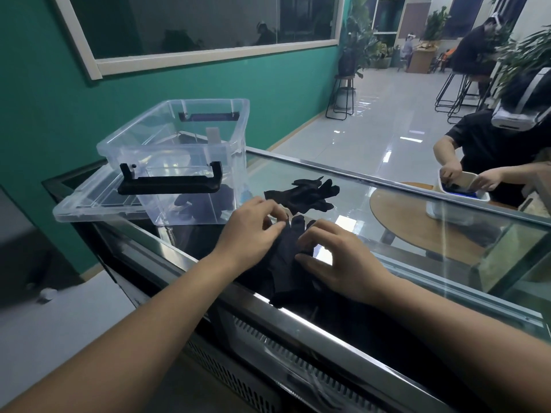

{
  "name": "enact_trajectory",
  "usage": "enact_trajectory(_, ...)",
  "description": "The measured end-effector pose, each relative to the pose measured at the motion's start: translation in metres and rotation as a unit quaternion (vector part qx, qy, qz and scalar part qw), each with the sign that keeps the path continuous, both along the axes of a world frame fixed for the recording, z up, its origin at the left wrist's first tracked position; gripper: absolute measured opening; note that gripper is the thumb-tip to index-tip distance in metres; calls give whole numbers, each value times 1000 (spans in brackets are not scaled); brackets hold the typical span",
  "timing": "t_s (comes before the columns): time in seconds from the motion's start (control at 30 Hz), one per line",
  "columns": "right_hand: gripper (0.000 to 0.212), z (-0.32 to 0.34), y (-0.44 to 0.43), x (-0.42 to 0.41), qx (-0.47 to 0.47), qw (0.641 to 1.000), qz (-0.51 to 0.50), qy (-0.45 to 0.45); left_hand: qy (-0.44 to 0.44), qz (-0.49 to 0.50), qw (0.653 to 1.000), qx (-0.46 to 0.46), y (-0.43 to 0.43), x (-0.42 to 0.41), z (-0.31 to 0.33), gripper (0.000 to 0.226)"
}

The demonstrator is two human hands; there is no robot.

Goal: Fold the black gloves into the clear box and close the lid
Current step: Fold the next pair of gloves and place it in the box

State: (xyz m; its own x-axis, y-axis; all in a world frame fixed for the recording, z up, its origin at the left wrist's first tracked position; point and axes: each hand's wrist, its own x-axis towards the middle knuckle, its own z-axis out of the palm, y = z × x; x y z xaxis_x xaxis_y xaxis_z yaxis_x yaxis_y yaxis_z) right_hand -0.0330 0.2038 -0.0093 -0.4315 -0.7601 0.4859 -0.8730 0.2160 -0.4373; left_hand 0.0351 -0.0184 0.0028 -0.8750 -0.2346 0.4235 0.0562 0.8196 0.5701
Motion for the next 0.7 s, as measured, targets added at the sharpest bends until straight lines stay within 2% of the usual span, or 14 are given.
enact_trajectory(0.1,9,0,0,-1,-1,1000,-8,2,11,-29,1000,3,1,32,-7,10)
enact_trajectory(0.33,7,5,3,3,29,998,62,3,22,-100,994,50,14,72,-11,6)
enact_trajectory(0.57,14,1,-1,3,62,996,61,24,-63,-138,988,-4,15,80,-9,41)
enact_trajectory(0.7,23,4,2,6,75,994,68,43,-43,-132,990,-16,14,78,-10,33)
